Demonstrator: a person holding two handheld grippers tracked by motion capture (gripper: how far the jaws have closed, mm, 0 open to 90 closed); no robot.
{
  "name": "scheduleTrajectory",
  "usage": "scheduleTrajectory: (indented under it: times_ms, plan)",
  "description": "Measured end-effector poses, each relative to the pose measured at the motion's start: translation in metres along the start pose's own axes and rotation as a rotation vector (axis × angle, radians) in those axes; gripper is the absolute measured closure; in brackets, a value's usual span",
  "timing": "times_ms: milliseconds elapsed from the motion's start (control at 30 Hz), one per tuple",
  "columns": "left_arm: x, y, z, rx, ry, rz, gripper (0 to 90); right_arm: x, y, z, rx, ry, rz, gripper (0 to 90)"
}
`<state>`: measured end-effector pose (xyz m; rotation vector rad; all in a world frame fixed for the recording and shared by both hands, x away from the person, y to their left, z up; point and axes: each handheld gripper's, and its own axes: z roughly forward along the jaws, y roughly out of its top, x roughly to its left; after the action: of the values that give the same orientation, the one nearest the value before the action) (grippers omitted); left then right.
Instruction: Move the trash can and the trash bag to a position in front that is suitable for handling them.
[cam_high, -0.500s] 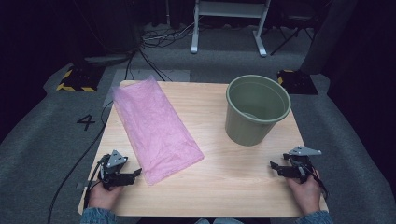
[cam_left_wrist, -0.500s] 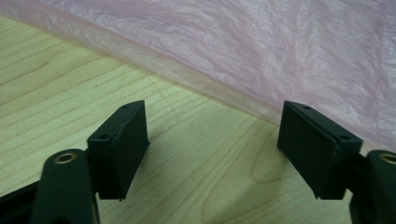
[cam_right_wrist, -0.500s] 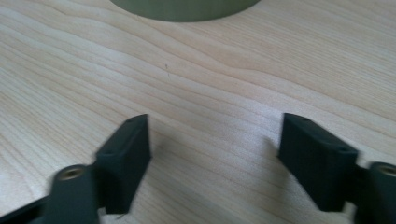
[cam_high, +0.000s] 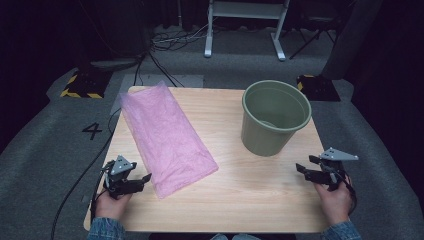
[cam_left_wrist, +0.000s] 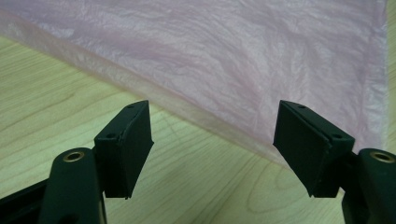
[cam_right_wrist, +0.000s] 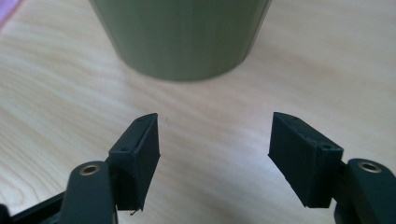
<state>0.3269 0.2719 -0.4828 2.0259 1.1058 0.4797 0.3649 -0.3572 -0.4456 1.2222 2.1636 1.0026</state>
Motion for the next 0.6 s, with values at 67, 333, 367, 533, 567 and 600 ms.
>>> scheduleTrajectory:
  times_ms: [67, 333, 367, 533, 567, 600]
  plan:
    - [-0.002, 0.004, -0.001, -0.009, -0.004, 0.002, 27.9, 0.0, 0.016, -0.011, -0.032, -0.033, -0.043, 33.7]
    - [-0.005, 0.007, -0.002, -0.022, -0.01, 0.013, 28.1, -0.01, 0.068, -0.028, -0.127, -0.039, -0.077, 33.2]
    - [-0.005, 0.007, -0.002, -0.023, -0.01, 0.01, 28.1, -0.01, 0.068, -0.028, -0.127, -0.039, -0.077, 32.9]
    - [-0.005, 0.003, -0.006, -0.03, -0.005, 0.001, 28.1, -0.02, 0.106, -0.025, -0.156, -0.039, -0.077, 33.6]
    - [-0.005, 0.003, -0.006, -0.03, -0.005, 0.001, 28.1, -0.02, 0.11, -0.023, -0.15, -0.042, -0.079, 33.7]
    - [-0.005, 0.002, -0.008, -0.032, -0.007, 0.0, 28.1, -0.021, 0.114, -0.021, -0.136, -0.043, -0.081, 35.0]
